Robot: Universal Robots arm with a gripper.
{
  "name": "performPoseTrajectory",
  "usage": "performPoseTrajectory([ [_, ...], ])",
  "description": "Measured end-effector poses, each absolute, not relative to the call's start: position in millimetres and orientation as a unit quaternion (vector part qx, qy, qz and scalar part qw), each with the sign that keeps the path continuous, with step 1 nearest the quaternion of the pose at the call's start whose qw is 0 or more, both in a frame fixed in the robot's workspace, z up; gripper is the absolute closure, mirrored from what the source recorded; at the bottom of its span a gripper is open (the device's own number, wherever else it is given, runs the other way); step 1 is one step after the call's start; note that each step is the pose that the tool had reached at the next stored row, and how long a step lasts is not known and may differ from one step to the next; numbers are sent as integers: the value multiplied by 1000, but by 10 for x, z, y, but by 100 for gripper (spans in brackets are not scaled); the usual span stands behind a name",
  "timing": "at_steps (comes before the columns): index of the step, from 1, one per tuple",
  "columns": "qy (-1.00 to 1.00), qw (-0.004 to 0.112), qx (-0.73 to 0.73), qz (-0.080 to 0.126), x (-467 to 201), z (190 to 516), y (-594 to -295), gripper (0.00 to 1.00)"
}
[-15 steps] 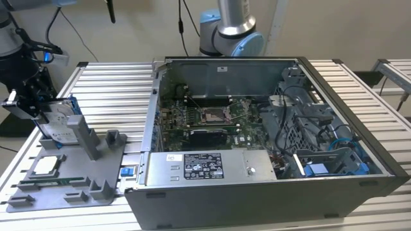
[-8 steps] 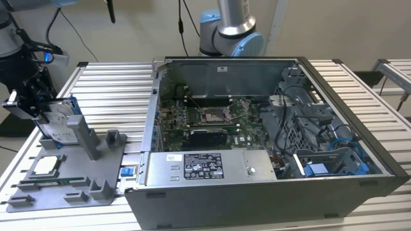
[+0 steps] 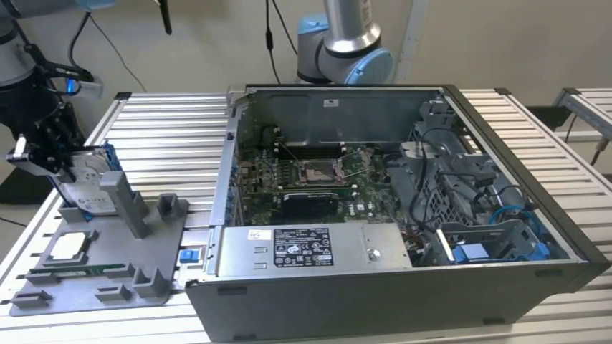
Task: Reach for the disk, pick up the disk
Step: 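Pick up the disk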
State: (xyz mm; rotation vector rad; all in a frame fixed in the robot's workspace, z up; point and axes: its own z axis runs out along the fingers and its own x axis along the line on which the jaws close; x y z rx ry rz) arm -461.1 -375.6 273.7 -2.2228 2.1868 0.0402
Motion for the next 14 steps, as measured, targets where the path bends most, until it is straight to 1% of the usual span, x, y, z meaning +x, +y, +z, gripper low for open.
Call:
performPoseTrajectory([
  [14, 701, 12, -713, 13, -4611, 2735, -3756, 100],
])
